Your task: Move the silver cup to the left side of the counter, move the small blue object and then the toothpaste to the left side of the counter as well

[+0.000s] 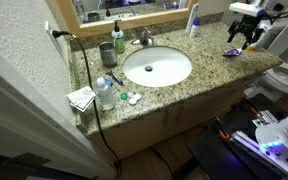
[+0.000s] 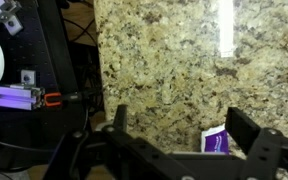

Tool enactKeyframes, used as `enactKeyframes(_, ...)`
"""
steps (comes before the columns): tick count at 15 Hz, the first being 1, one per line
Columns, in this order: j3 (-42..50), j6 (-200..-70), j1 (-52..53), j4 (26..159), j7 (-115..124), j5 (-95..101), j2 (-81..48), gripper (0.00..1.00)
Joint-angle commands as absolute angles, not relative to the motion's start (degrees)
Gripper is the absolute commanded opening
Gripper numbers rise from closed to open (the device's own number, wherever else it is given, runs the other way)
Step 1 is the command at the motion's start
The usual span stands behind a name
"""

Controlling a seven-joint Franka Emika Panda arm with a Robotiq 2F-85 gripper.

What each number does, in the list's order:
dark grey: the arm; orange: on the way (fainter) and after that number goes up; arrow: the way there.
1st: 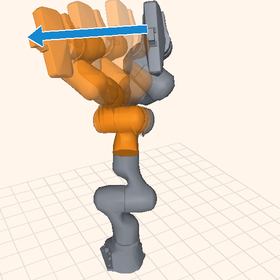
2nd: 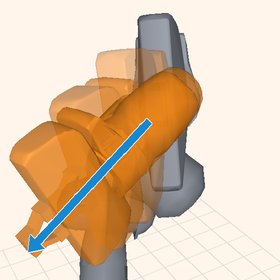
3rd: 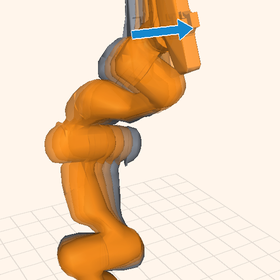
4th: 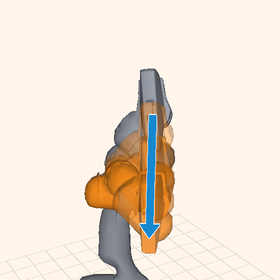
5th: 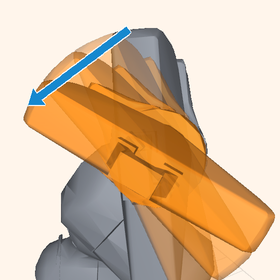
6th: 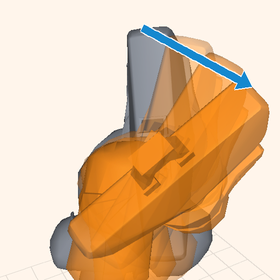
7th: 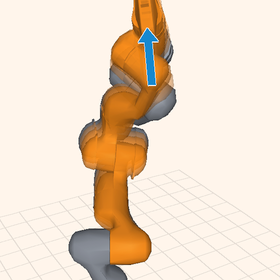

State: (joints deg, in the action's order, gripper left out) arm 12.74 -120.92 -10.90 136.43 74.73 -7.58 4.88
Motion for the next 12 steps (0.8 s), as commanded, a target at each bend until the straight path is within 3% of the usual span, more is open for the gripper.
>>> enactKeyframes(1, 14.06, -122.57, -13.50, 134.26, 69.73, -3.27, 1.51, 1.00)
enactKeyframes(10, 15.80, -125.14, -14.96, 134.33, 69.67, 0.72, 0.56, 1.00)
enactKeyframes(12, 16.03, -132.23, -15.18, 134.37, 70.23, -1.06, -2.32, 1.00)
